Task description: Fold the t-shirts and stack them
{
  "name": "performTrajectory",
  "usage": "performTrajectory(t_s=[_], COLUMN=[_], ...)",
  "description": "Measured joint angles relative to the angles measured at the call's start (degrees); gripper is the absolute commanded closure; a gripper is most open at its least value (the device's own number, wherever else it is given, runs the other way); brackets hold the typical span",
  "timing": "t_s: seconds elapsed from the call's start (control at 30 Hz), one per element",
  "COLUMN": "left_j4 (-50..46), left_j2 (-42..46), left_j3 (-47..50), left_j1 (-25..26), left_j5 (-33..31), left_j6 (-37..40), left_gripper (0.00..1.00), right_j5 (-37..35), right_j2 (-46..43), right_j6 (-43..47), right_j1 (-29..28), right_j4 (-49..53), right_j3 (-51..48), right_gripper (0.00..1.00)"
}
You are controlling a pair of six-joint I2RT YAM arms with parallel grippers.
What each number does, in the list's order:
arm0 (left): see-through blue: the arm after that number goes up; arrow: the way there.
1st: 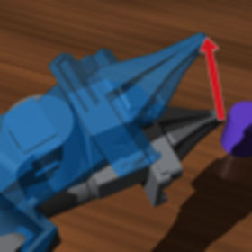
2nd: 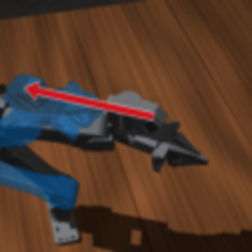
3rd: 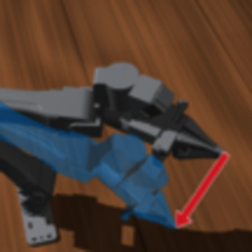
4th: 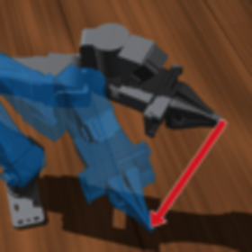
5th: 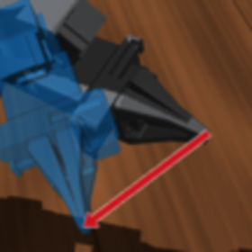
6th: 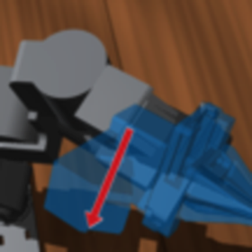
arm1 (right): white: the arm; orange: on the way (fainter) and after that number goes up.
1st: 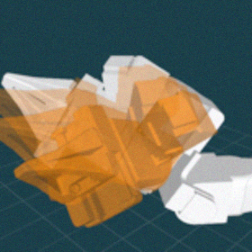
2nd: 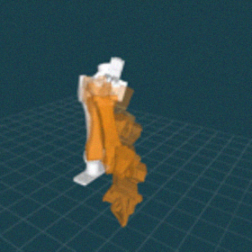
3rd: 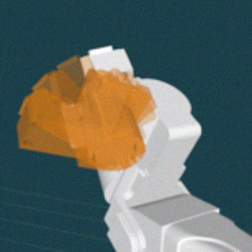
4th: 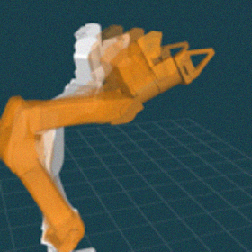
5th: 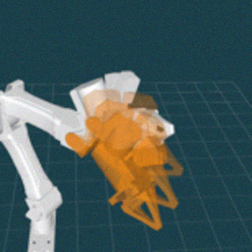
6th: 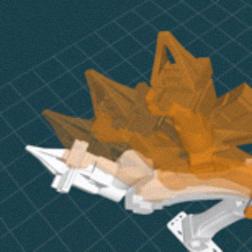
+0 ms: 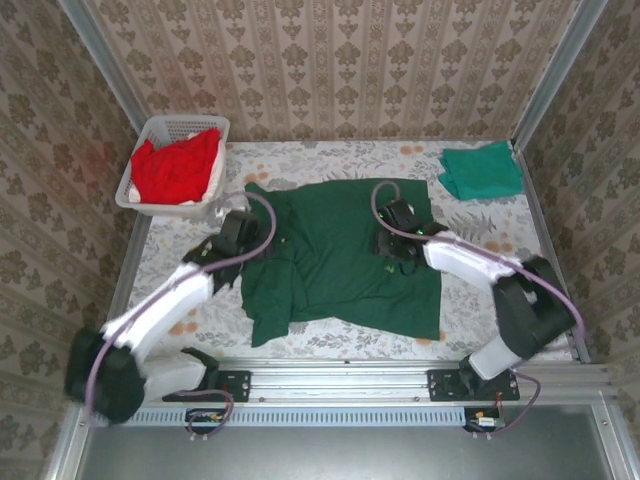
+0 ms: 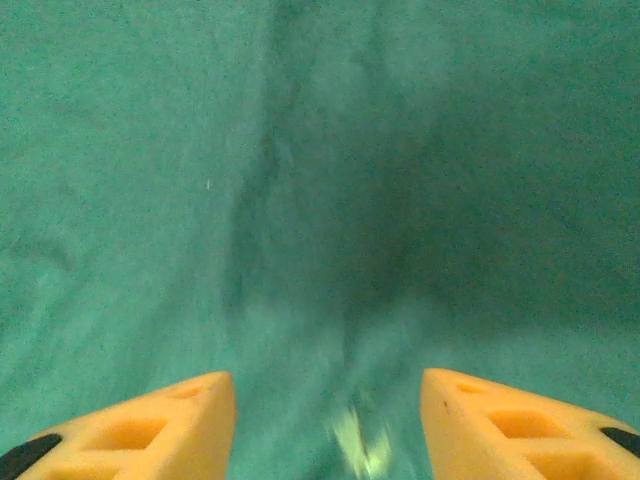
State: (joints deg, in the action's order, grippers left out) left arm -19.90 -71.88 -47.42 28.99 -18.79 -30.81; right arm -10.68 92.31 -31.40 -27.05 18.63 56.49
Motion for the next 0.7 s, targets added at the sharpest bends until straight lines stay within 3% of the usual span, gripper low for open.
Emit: performTrajectory(t_s=[0.17,0.33,0.37,0.4,0.5,0.57,0.7], left_j4=[4.8,5.4,6.0,7.1,10.6,11.6,10.6], left_j2=[-24.7,-33.6,-33.7,-33.4,-31.3,-30.5,-28.5], left_j3=[-13.9,-16.1,-15.0,-13.2,-9.4,-8.3,-7.5], left_j1=[-5.6,-5.8,-5.9,-6.3,-8.7,-10.5,-11.8], left_j5=[4.9,8.2,8.8,9.8,12.3,14.4,16.6], left_j6=[5.3,8.2,8.2,8.3,8.2,8.1,7.9], left_gripper=[0.21,0.23,0.27,0.38,0.79,0.89,0.92], right_j5=[1.1,1.3,1.3,1.4,2.4,3.5,4.8], right_j2=[15.8,19.3,19.1,19.1,19.0,19.0,18.7], right_j6=[0.4,0.8,0.8,0.8,1.2,1.4,1.5], right_j1=[4.8,10.6,11.8,12.9,16.4,18.0,18.9], right_j4=[-0.5,0.0,0.2,0.6,1.4,1.4,1.3], right_j3=[11.5,14.5,14.4,14.2,13.9,13.9,13.8], right_gripper=[0.49,0.50,0.50,0.49,0.50,0.50,0.50])
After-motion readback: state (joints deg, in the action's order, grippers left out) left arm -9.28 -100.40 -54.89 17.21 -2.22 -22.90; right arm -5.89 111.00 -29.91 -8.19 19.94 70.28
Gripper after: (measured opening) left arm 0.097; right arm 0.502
